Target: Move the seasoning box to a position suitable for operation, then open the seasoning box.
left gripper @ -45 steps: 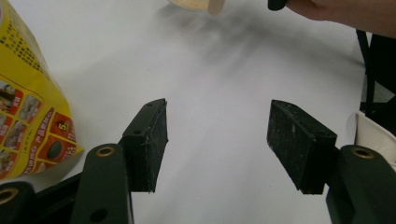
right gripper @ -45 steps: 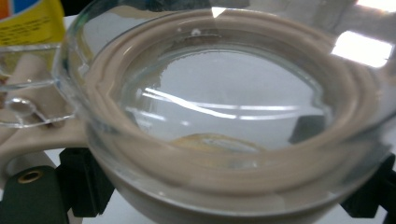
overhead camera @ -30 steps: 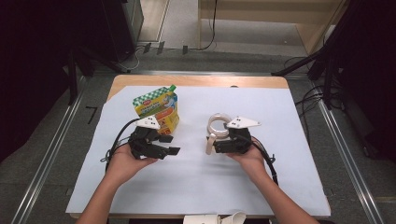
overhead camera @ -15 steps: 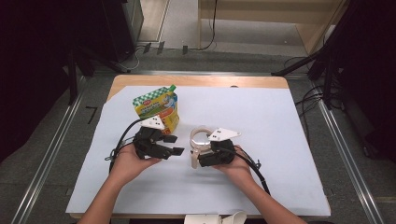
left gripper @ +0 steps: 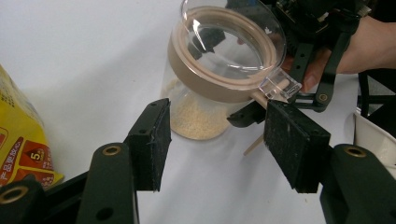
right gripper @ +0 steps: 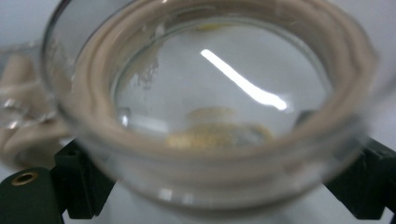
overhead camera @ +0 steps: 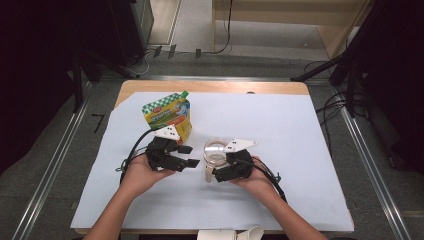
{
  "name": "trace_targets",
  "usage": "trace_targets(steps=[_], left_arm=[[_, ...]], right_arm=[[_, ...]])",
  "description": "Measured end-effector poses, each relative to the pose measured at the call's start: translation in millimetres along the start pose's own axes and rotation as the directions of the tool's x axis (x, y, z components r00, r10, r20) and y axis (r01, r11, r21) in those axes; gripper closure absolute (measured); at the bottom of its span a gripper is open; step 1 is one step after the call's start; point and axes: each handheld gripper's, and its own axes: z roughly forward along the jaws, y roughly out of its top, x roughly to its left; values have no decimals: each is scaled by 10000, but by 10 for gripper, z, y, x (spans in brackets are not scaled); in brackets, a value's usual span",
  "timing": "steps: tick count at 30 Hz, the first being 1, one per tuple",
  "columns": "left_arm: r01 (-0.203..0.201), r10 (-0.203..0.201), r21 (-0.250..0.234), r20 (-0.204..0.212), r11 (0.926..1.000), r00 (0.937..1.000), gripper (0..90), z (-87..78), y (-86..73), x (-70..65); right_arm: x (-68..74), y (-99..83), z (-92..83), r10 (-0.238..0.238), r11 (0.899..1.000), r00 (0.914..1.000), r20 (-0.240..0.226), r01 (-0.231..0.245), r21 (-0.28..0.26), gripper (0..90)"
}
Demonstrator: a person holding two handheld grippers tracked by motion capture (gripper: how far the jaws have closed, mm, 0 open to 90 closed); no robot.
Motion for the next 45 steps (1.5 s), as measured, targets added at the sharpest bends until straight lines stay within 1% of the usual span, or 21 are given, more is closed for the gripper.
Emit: trace_targets(steps=[8, 11, 14, 16, 19, 20, 21, 22, 23, 24, 25, 26, 27, 28, 29, 31, 32, 37, 39, 42, 45], left_arm=[[-42, 42, 27, -22, 10000, 10000, 422, 17, 14, -19], [-75, 75, -9, 25, 10000, 10000, 424, 27, 23, -33], [-84, 84, -9, 45, 10000, 10000, 426, 22, 26, -35], [-73, 73, -43, -45, 10000, 10000, 431, 21, 26, -42], [-74, 74, -118, 16, 9999, 10000, 473, 25, 25, -50], [-74, 74, -118, 16, 9999, 10000, 485, 25, 25, -50], [-79, 79, -89, 85, 9999, 9999, 500, 38, 28, -58], [-79, 79, -89, 85, 9999, 9999, 513, 38, 28, -58], [-122, 123, -70, 167, 9999, 9998, 531, 55, 30, -72], [-122, 123, -70, 167, 9999, 9998, 548, 55, 30, -72], [-151, 152, -22, 242, 9999, 9996, 548, 71, 32, -86], [-286, 285, 36, 204, 9996, 9994, 565, 87, 34, -97], [-344, 342, 78, 190, 9994, 9992, 616, 97, 35, -105], [-355, 353, 115, 170, 9993, 9992, 616, 107, 36, -113], [-389, 386, 157, 200, 9991, 9991, 624, 133, 33, -121], [-292, 288, 124, 336, 9995, 9990, 661, 144, 16, -122], [-292, 288, 124, 336, 9995, 9990, 676, 144, 16, -122], [-211, 200, 388, 296, 9990, 9994, 825, 157, -4, -108], [-200, 185, 408, 361, 9990, 9992, 872, 163, -5, -108], [-230, 202, 548, 499, 9982, 9985, 882, 209, -4, -128], [-281, 245, 668, 540, 9974, 9982, 882, 266, 10, -147]], right_arm=[[-12, -26, -230, -44, 9999, 10000, -81, 43, -143, 101], [0, -54, -354, 210, 9994, 9994, -258, -217, -257, 144], [26, -64, -412, 118, 9995, 9997, -214, -124, -289, 145], [52, -47, -528, -55, 9993, 9999, -122, 50, -370, 155], [68, -42, -669, -63, 9987, 10000, 10, 64, -504, 243], [68, -42, -669, -63, 9987, 10000, 10, 64, -504, 243], [76, -54, -773, -210, 9971, 9997, 100, 217, -733, 309], [76, -54, -773, -210, 9971, 9997, 100, 217, -733, 309], [69, -63, -849, -130, 9961, 9993, 352, 160, -870, 379], [69, -63, -849, -130, 9961, 9993, 352, 160, -870, 379], [60, -64, -877, -64, 9956, 9993, 366, 98, -930, 482], [31, -62, -913, -6, 9947, 9999, 134, 20, -1028, 547], [-28, -51, -933, 426, 9933, 9991, -67, -431, -1074, 618], [-28, -51, -933, 426, 9933, 9991, -67, -431, -1074, 618], [-71, -46, -932, 708, 9926, 9975, -42, -708, -986, 665], [-106, -50, -912, 812, 9925, 9967, 17, -807, -915, 705], [-106, -50, -912, 812, 9925, 9967, 17, -807, -915, 705], [-116, -27, -845, 669, 9941, 9977, 50, -662, -863, 876], [-106, -25, -822, 554, 9941, 9984, 80, -544, -938, 900], [-88, -18, -800, 574, 9939, 9981, 217, -551, -954, 900], [-72, -2, -794, 730, 9919, 9973, -29, -729, -1036, 900]])
